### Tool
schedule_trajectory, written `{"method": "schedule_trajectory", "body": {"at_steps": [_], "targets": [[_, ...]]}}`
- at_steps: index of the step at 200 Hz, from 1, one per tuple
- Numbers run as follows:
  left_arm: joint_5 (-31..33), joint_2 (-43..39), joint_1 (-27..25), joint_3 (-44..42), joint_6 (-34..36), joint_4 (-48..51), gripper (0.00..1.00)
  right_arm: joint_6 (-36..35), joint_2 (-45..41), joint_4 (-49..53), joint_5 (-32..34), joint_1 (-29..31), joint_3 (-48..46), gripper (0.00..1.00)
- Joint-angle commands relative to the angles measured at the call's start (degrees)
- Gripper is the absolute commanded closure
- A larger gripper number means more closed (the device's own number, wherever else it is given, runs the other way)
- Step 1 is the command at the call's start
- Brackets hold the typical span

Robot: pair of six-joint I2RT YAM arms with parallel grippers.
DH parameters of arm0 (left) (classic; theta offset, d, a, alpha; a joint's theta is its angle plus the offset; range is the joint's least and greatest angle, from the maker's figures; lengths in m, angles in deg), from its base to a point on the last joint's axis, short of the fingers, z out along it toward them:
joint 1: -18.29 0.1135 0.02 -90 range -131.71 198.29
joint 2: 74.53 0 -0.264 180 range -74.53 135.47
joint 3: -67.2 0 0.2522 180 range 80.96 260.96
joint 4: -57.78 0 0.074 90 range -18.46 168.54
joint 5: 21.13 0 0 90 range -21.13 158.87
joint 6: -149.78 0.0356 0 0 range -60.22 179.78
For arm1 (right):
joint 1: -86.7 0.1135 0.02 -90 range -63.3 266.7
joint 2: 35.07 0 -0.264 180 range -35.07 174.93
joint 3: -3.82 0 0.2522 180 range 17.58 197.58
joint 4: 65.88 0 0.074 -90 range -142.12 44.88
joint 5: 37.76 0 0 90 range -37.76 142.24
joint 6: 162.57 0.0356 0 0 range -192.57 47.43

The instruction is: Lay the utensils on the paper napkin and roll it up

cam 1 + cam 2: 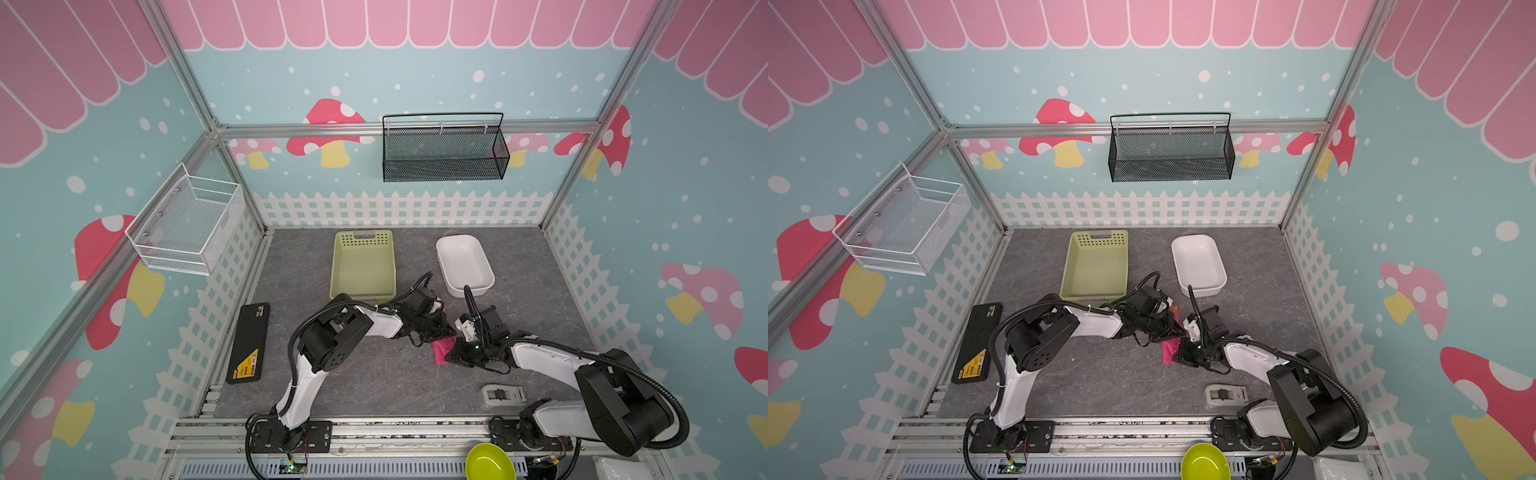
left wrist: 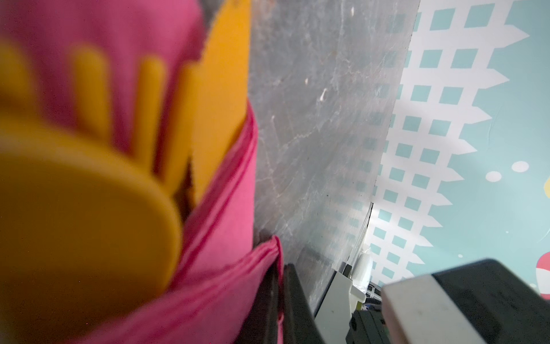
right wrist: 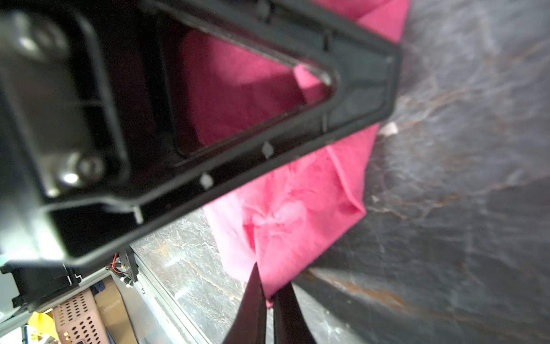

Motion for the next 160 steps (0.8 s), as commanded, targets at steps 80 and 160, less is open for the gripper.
{"method": "schedule_trajectory", "body": {"at_steps": [80, 160], "targets": [[7.8, -9.7, 1.1, 8.3, 16.1, 23.7, 0.67, 0.0, -0.2, -0.1, 0.1, -0.2, -2.4, 0.97], [18.4, -11.9, 1.4, 14.0, 23.6, 42.6, 0.69, -0.1, -0.2, -0.5, -0.7, -0.2, -2.4, 0.98]]}}
